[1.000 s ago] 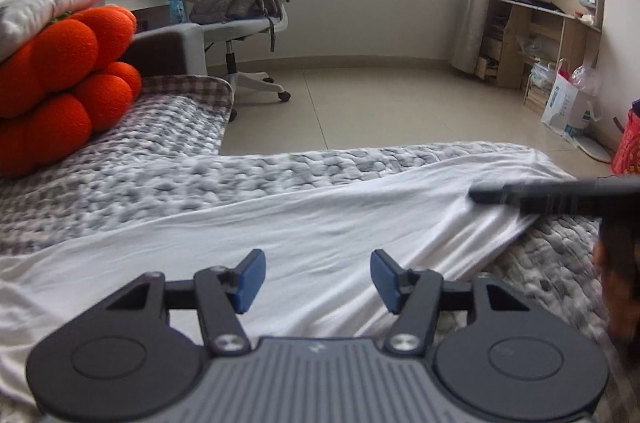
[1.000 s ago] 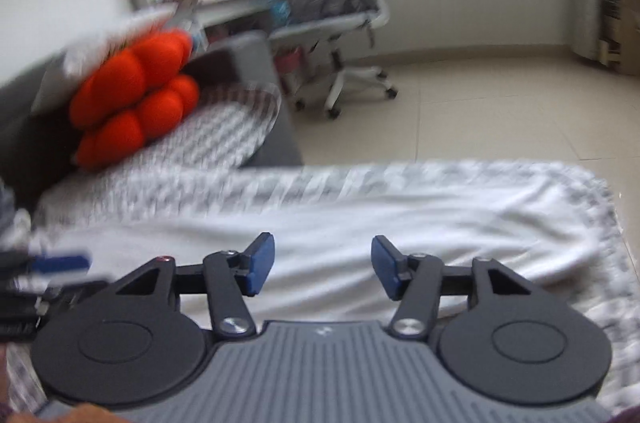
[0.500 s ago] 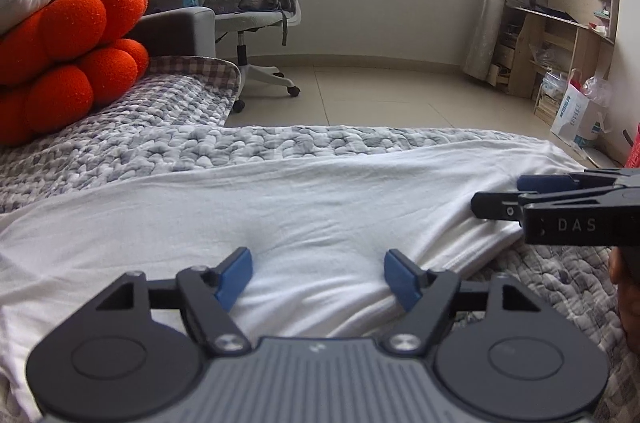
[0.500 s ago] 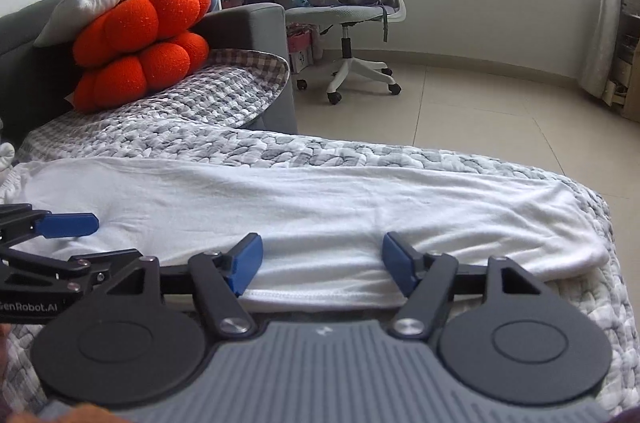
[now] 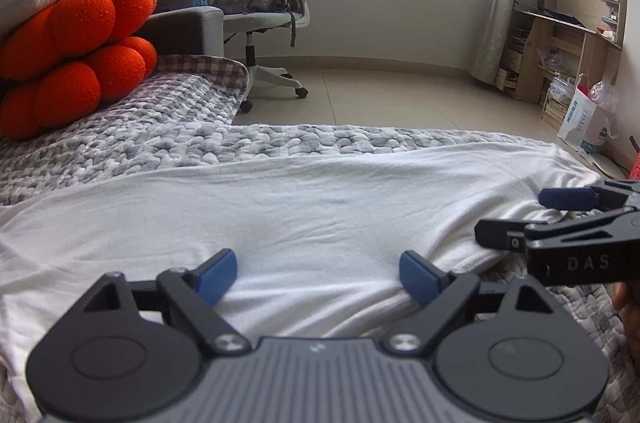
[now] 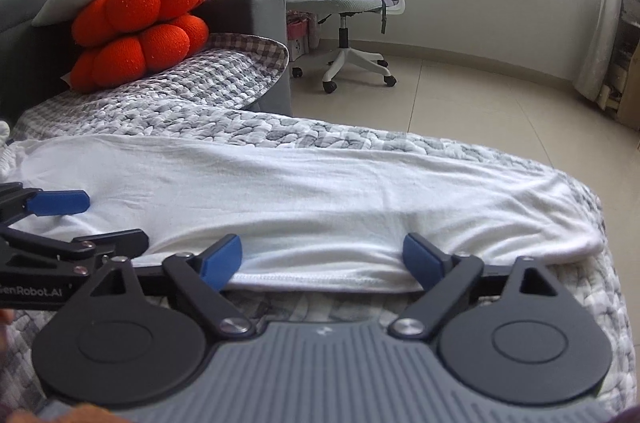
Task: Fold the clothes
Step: 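Close the right gripper on the trousers' hem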
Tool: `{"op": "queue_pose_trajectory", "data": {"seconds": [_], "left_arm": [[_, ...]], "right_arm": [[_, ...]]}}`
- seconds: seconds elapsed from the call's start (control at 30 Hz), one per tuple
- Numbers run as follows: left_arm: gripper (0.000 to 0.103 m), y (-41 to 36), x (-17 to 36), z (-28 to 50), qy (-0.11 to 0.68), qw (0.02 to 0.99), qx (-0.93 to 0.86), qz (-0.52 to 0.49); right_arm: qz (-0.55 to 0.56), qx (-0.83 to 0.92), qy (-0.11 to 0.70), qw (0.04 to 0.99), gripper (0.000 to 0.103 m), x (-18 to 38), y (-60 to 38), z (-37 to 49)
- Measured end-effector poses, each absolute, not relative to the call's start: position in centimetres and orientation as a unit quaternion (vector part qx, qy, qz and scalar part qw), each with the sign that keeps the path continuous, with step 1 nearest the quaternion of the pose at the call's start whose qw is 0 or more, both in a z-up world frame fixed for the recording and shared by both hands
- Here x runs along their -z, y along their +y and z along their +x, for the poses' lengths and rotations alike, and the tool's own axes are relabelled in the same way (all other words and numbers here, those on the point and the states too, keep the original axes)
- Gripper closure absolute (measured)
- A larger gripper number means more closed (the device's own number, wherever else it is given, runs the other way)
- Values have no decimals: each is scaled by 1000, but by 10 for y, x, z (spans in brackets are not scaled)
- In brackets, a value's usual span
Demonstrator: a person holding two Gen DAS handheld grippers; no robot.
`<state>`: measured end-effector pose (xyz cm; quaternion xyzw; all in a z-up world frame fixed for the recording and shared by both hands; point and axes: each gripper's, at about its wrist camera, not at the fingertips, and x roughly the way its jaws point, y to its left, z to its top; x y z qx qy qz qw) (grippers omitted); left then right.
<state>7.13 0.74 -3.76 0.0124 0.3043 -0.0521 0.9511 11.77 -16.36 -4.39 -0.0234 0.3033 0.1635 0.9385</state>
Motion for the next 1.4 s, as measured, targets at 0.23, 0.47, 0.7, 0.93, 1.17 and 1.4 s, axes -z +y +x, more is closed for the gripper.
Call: {"op": "queue_pose_trajectory", "data": {"seconds": [0.23,0.47,0.7,0.93,1.17,1.4], "left_arm": [[10,8,38,71,305,951,54,12],[8,10,38,70,304,951,64,4],[7,9,38,69,304,950,66,6],[7,7,38,69,305,950,65,12],[7,5,38,69,307,949,65,17],[7,8,38,69,307,949,69,14]], "right_arm": [[9,-158,305,939,4,44,-174,95],[188,-122,282,933,5,36,-248,78],[318,5,270,909,21,36,-321,101],[280,37,281,917,26,34,-310,126],[195,86,287,934,54,34,-287,132],[231,67,289,926,82,37,-289,138]]}}
